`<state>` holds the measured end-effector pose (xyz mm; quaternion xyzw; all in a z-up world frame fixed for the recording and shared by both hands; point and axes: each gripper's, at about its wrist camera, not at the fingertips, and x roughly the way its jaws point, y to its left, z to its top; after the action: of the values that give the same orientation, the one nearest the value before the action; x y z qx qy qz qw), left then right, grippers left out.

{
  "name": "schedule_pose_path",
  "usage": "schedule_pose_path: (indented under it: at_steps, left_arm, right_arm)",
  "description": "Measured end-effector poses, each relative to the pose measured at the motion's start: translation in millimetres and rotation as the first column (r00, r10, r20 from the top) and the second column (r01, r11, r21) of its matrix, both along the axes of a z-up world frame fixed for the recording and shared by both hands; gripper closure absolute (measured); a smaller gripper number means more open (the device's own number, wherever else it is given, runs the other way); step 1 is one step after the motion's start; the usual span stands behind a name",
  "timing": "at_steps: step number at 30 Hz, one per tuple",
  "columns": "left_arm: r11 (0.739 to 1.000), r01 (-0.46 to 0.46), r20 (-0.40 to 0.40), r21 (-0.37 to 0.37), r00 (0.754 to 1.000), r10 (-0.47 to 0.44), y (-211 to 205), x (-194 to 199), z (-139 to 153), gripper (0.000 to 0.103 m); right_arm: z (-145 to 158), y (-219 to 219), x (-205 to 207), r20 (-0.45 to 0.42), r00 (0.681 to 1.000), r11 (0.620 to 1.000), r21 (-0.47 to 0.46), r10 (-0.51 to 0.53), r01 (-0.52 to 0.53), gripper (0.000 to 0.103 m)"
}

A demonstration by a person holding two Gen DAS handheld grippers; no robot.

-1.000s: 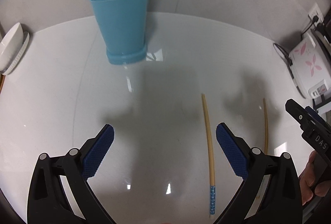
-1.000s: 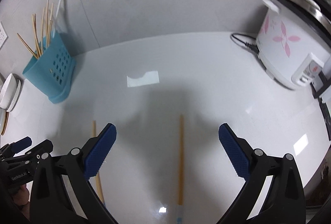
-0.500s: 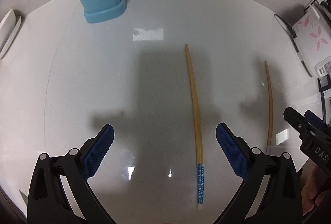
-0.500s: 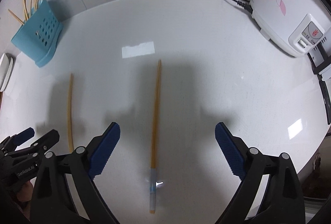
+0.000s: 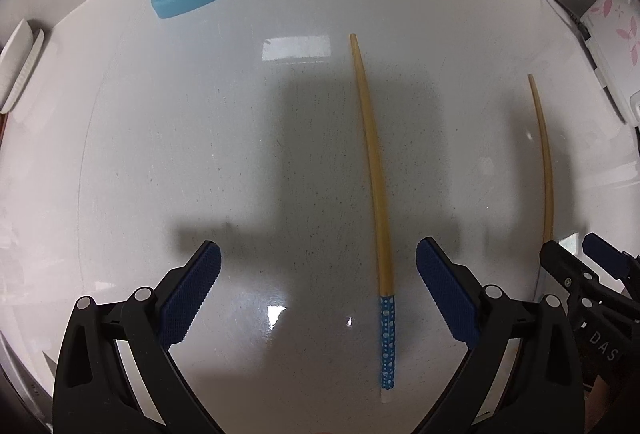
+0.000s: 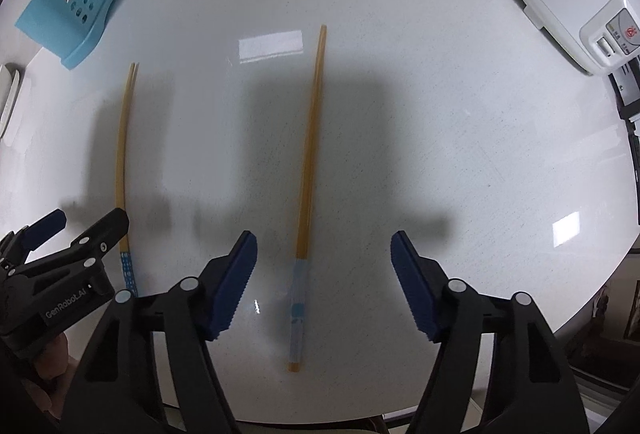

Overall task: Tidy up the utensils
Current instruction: 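Move both open tools down to the two chopsticks on the counter, then close the left tool on the blue-patterned chopstick while the right tool closes on another chopstick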

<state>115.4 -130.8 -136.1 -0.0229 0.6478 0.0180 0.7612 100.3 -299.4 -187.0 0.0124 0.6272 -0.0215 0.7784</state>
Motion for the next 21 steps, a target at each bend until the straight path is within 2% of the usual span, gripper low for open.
schedule_pose_path:
  at_steps: [2, 5, 7, 10, 13, 15, 16, 18, 19, 21]
  left_arm:
    - [1.000, 0.005, -0.007, 0.013, 1.000, -0.005, -4.3, 1.0, -1.7, 0.011]
    - [0.999, 0.027, -0.028, 0.034, 0.999, -0.027, -22.6, 10.4, -7.9, 0.021]
    - [0.998, 0.045, -0.032, 0.044, 0.999, -0.044, -27.7, 11.0, -8.3, 0.023]
    - [0.998, 0.053, -0.041, 0.040, 0.998, -0.051, -34.4, 12.7, -7.0, 0.032]
    - [0.998, 0.060, -0.053, 0.028, 0.997, -0.058, -36.8, 14.9, -3.4, 0.048]
    - [0.998, 0.060, -0.061, 0.017, 0.996, -0.058, -40.1, 16.5, -1.7, 0.068]
    - [0.998, 0.060, -0.064, 0.021, 0.996, -0.059, -41.7, 17.3, -0.9, 0.073]
    - [0.997, 0.071, -0.066, 0.031, 0.995, -0.069, -45.5, 19.0, -0.1, 0.095]
    - [0.996, 0.077, -0.066, 0.036, 0.995, -0.074, -47.4, 19.6, 0.1, 0.096]
    - [0.997, 0.076, -0.065, 0.029, 0.995, -0.074, -48.0, 20.8, 0.5, 0.096]
  right_arm:
    - [-2.1, 2.3, 0.0, -0.015, 1.000, 1.000, 0.000, 0.001, -0.001, 0.046]
    - [-4.2, 5.9, 1.5, -0.036, 0.999, 1.000, -0.001, 0.001, -0.001, 0.050]
    - [-3.6, 8.9, 2.6, -0.038, 0.999, 1.000, -0.004, 0.004, -0.005, 0.053]
    - [-5.4, 12.3, 4.4, -0.057, 0.998, 1.000, 0.003, 0.004, -0.004, 0.059]
    - [-7.4, 13.6, 6.9, -0.077, 0.997, 1.000, 0.015, -0.001, 0.002, 0.068]
    - [-7.4, 16.0, 8.1, -0.082, 0.997, 1.000, 0.015, -0.002, 0.004, 0.077]
    - [-6.8, 16.8, 8.7, -0.082, 0.997, 1.000, 0.017, -0.002, 0.003, 0.079]
    - [-6.2, 16.4, 10.5, -0.087, 0.996, 1.000, 0.018, 0.000, 0.001, 0.091]
    - [-5.8, 17.4, 11.2, -0.090, 0.996, 1.000, 0.018, 0.000, 0.001, 0.095]
    - [-4.9, 19.8, 12.5, -0.091, 0.996, 1.000, 0.020, 0.004, -0.002, 0.096]
